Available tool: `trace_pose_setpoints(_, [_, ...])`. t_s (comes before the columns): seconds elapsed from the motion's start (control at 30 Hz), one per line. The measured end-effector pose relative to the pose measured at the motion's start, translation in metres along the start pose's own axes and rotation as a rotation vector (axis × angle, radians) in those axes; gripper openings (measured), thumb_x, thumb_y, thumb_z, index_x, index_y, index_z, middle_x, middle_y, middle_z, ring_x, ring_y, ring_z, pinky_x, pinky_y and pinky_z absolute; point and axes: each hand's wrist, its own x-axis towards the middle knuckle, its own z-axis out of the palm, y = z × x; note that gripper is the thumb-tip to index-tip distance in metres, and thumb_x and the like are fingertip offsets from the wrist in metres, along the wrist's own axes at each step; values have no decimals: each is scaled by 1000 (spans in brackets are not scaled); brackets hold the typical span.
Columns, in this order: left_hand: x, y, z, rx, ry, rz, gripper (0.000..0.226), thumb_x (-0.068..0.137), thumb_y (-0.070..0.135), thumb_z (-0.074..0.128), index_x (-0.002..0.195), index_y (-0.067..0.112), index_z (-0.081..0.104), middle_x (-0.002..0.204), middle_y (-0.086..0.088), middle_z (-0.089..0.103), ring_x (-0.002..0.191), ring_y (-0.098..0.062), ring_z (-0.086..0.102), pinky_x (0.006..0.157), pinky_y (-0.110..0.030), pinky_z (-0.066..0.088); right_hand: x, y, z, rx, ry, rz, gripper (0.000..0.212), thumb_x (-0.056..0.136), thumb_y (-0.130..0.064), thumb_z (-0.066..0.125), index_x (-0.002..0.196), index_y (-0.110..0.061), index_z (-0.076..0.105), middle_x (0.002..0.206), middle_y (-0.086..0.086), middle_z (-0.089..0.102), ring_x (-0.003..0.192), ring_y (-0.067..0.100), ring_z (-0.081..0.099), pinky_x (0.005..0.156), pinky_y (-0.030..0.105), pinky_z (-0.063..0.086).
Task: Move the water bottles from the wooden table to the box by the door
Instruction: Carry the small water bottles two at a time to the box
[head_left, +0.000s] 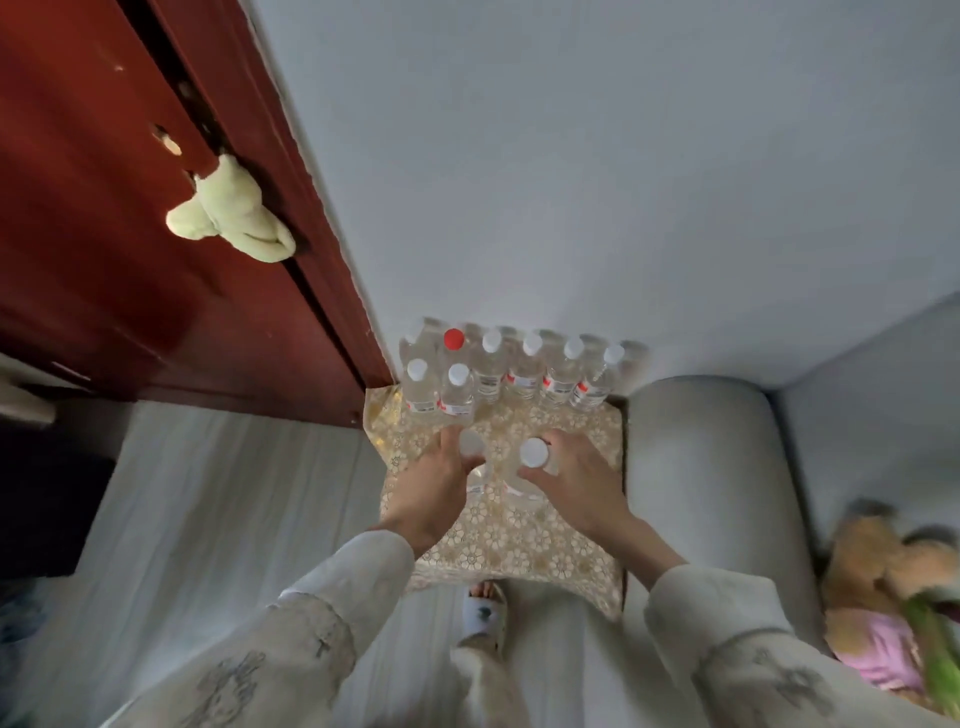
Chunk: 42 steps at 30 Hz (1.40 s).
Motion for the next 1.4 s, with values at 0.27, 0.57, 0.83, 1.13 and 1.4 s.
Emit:
trace_pose_setpoints(0.27, [102,-7,48,26,-101,-64,37,92,9,45,126,9,31,123,-20,54,106,-35,54,77,-43,46,100,46,18,23,-79,183,39,87,-26,55,122,-16,44,119,5,58,96,23,53,74,30,36])
trace_pose_setpoints(0.57, [161,-8,78,-66,-131,-134,32,89,5,49,119,4,37,115,-21,56,102,-35,54,77,-39,44,156,66,24,237,-61,213,23,83,-13,58,105,-20,53,94,-2,56,86,18,54,65,25,37])
trace_pose_setpoints(0.83, [187,-12,86,-105,-127,-104,33,86,-6,45,117,4,39,117,-22,53,104,-28,50,85,-33,42,163,76,28,252,-66,211,20,87,-11,52,107,-15,52,99,-2,47,87,12,46,66,18,33])
trace_pose_setpoints(1.13, [184,-6,88,-201,-93,-194,32,90,4,46,122,5,40,117,-19,54,88,-20,47,74,-31,38,166,80,31,349,-59,291,37,84,-22,59,119,-18,47,123,7,50,105,16,46,89,31,37])
trace_pose_setpoints(1.4, [158,10,57,-239,-99,-254,51,94,16,44,139,4,24,141,-18,40,126,-30,42,100,-36,35,134,51,18,516,-104,374,59,86,-34,57,136,-23,27,136,3,46,107,11,44,83,28,35])
